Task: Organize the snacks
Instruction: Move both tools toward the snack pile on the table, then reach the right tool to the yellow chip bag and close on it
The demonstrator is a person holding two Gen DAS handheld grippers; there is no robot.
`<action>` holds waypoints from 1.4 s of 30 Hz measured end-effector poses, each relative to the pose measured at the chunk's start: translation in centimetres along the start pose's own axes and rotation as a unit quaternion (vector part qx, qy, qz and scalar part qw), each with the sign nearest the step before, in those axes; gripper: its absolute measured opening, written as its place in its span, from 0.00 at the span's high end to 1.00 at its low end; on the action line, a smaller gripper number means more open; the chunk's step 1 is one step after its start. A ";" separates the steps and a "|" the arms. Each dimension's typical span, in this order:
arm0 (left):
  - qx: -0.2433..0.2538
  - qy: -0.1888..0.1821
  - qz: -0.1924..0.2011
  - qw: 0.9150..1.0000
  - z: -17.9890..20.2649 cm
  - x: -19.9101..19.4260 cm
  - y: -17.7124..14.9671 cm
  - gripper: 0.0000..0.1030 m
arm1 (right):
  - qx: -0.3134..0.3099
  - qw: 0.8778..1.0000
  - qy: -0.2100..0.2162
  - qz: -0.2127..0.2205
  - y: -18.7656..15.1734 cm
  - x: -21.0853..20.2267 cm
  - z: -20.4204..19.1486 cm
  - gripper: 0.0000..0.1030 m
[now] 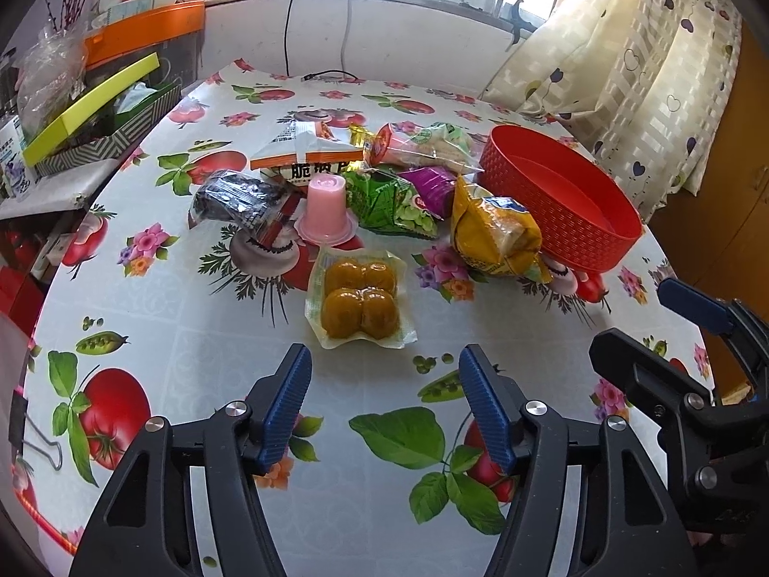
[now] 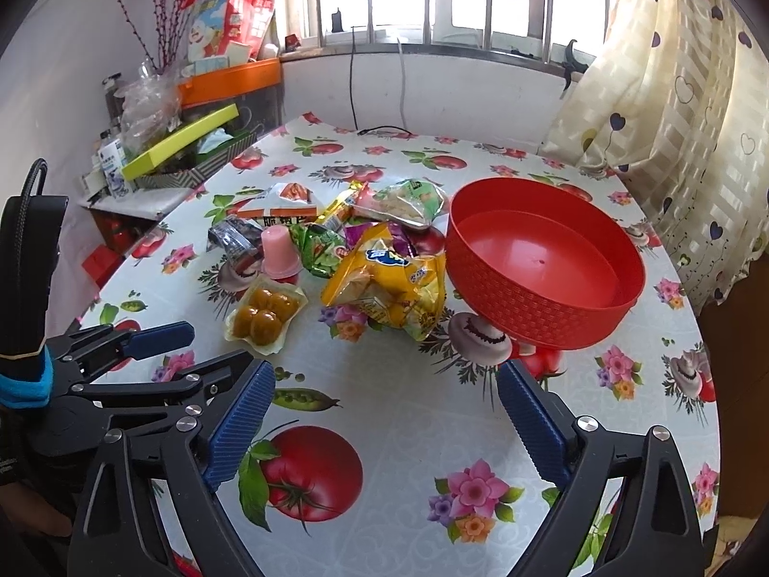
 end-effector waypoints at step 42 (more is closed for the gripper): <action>0.015 -0.004 -0.029 0.999 -2.0 5.0 2.5 0.50 | 0.020 0.998 0.032 -0.040 1.3 5.6 0.4 0.25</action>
Point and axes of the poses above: each gripper's, at about its wrist camera, not at the fingertips, and x roughly the way its jaws point, z to its right, y to its top, the point moved 10 cm from there along x, roughly the way its jaws point, and after that the axes turned 2 degrees about x, right-handed, at the moved point
